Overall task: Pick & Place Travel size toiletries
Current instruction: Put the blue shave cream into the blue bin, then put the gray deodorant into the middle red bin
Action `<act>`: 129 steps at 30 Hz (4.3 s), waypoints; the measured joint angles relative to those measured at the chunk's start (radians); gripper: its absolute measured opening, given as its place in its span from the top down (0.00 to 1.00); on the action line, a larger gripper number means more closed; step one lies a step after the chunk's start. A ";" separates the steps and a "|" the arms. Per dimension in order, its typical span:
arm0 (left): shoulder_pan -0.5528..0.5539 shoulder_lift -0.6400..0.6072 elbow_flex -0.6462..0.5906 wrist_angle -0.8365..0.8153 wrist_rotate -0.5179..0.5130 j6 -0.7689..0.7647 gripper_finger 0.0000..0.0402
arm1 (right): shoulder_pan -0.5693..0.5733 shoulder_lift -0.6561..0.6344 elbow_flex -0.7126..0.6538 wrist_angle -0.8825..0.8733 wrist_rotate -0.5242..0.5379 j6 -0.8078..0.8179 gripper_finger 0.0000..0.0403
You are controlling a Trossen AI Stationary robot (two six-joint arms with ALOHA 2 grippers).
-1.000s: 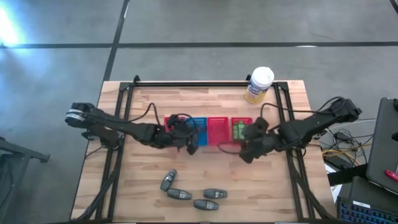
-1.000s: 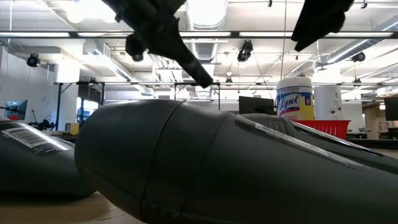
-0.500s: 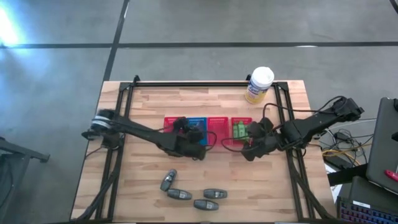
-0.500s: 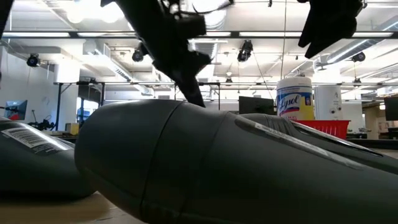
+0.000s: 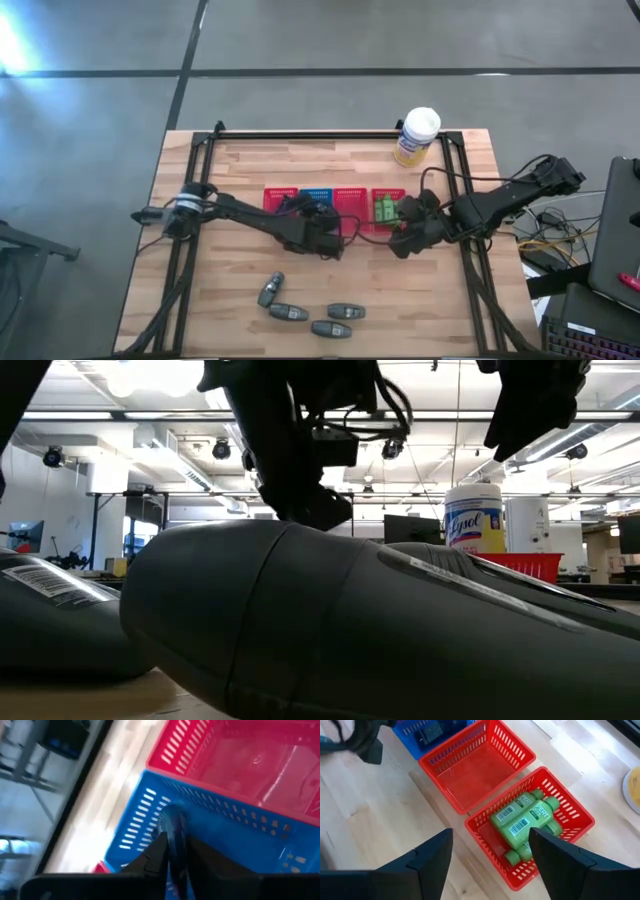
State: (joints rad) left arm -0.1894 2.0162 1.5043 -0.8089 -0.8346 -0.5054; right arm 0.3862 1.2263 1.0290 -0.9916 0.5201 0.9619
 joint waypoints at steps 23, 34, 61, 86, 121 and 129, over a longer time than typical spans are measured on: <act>-0.025 -0.278 -0.015 -0.005 0.460 -0.006 0.63 | 0.000 0.000 -0.005 0.005 -0.088 -0.070 0.29; -0.129 -0.473 -0.275 -0.008 0.728 -0.218 0.63 | 0.000 0.000 -0.073 0.142 -0.220 -0.046 0.32; -0.486 -0.513 -0.428 -0.039 0.590 -0.861 0.47 | 0.042 0.306 -0.040 0.300 -0.338 0.347 0.10; -0.444 -0.411 -0.472 0.119 0.664 -1.060 0.33 | 0.049 0.333 0.024 0.266 -0.365 0.239 0.11; -0.320 -0.203 -0.389 0.112 0.766 -0.809 0.42 | 0.050 0.333 0.024 0.273 -0.389 0.186 0.10; -0.319 -0.216 -0.371 0.096 0.759 -0.786 0.49 | 0.050 0.333 0.024 0.306 -0.389 0.163 0.10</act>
State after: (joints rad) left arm -0.5079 1.8002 1.1333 -0.7129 -0.0751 -1.2911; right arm 0.4366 1.5589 1.0531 -0.6856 0.1307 1.1249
